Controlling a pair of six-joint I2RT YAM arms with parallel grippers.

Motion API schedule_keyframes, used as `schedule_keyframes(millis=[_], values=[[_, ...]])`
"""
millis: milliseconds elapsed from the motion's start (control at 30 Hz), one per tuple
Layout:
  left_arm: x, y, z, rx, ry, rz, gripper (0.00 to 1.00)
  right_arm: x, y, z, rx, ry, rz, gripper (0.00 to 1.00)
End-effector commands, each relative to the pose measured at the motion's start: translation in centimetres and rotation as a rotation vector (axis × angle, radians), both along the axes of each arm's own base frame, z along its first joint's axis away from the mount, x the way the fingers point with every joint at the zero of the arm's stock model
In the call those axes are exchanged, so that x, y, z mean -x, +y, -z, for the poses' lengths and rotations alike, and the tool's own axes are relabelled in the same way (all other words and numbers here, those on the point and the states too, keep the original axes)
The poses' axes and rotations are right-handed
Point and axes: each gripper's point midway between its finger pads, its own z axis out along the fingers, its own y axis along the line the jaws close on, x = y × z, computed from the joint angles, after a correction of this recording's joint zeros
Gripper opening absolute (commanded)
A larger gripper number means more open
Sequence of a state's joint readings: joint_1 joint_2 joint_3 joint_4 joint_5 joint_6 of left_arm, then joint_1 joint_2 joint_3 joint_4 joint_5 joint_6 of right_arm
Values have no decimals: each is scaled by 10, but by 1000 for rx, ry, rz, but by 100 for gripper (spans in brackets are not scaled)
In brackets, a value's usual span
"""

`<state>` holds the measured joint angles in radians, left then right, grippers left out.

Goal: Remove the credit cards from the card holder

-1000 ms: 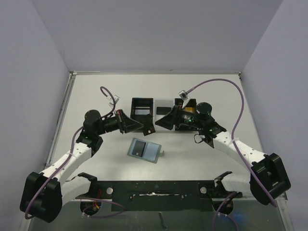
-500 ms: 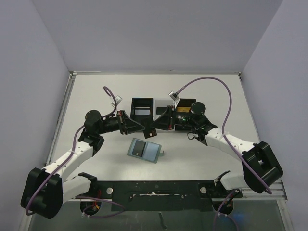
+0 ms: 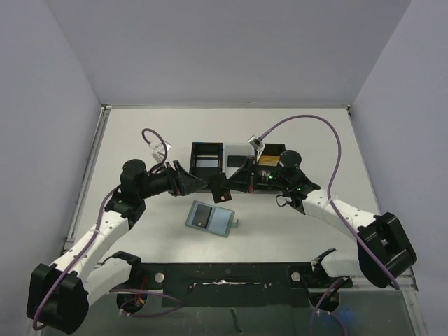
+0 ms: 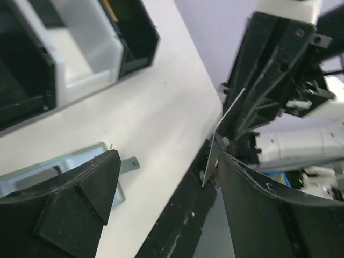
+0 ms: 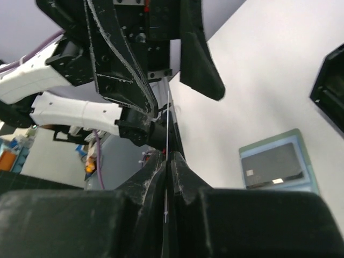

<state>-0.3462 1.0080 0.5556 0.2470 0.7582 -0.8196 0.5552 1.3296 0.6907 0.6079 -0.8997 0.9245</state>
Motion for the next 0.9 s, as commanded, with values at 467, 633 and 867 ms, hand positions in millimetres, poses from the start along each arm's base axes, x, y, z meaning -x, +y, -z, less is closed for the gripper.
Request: schedule_keyframes(millis=[467, 633, 867], values=[[-61, 142, 20, -636, -32, -646, 76, -81, -81, -19, 411, -638, 566, 0], [-70, 176, 36, -641, 16, -704, 76, -96, -97, 4, 705, -876, 551, 0], [-71, 186, 51, -624, 13, -730, 76, -116, -89, 28, 885, -983, 388, 0]])
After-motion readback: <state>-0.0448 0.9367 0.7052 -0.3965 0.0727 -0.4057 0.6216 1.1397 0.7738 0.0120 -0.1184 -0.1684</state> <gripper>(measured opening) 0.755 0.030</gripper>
